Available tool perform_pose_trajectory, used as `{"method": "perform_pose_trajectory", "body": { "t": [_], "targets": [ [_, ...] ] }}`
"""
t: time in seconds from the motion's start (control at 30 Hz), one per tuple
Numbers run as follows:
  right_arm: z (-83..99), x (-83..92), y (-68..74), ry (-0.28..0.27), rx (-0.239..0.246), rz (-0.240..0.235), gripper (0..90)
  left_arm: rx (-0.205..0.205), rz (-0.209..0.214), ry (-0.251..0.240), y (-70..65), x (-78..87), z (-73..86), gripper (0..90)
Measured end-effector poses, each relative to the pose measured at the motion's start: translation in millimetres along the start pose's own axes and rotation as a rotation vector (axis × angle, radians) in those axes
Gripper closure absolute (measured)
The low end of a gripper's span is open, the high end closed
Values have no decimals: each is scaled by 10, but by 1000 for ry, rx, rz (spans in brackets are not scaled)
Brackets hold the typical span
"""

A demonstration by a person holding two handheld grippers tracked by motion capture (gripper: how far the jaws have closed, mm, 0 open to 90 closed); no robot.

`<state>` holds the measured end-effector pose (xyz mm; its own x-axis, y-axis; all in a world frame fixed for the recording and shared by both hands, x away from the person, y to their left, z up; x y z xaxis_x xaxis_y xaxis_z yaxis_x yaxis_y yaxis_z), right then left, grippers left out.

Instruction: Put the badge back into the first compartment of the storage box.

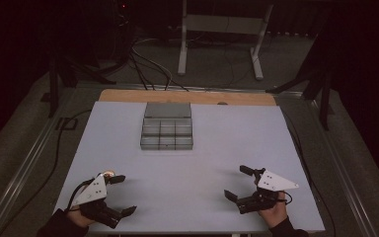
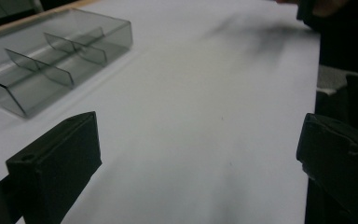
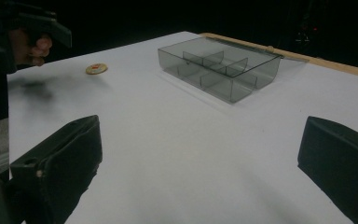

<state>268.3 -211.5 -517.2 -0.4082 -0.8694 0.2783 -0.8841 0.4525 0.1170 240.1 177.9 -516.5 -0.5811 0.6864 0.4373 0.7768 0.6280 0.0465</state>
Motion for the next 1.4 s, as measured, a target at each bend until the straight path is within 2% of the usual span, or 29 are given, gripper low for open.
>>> {"method": "perform_pose_trajectory", "body": {
  "t": [0.07, 0.2, 0.37, 0.4, 0.53, 0.57, 0.63, 0.93, 1.07, 1.4],
  "targets": [
    [0, -2, -1, -1, -3, 2, 0, 8, -24, -7, 38, 5, -27, 3],
    [8, -4, -6, 1, -6, 2, 0, 22, -82, 11, 121, -10, -41, 3],
    [11, -1, -16, -2, -13, 5, 0, 37, -117, 22, 179, -25, -35, 3],
    [14, 4, -23, -2, -18, 7, 0, 47, -143, 30, 225, -32, -17, 3],
    [13, 5, -25, -2, -19, 8, 0, 58, -156, 42, 254, -41, 6, 3],
    [15, 4, -26, 0, -20, 9, 0, 59, -171, 48, 277, -45, 23, 3],
    [18, 2, -26, 4, -21, 10, 0, 78, -178, 51, 303, -53, 44, 3],
    [18, 4, -25, 4, -20, 9, 0, 104, -205, 116, 389, -110, 184, 3],
    [22, 1, -25, 7, -21, 8, 0, 89, -235, 153, 434, -117, 244, 3],
    [20, 9, -26, 3, -29, 4, 0, 126, -302, 186, 626, -73, 373, 3]
  ]
}}
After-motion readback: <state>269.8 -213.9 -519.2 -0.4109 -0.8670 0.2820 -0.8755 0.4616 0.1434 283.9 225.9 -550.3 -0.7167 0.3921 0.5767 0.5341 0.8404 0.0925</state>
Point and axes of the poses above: each handheld gripper's, and its own axes: x roughly backward along the jaws, z roughly out of its underside, y roughly to its left, the point moved 6 cm from there along -x, roughly forward along the jaws, and after that the axes turned 10 degrees about -z, right-handed, at the moved point
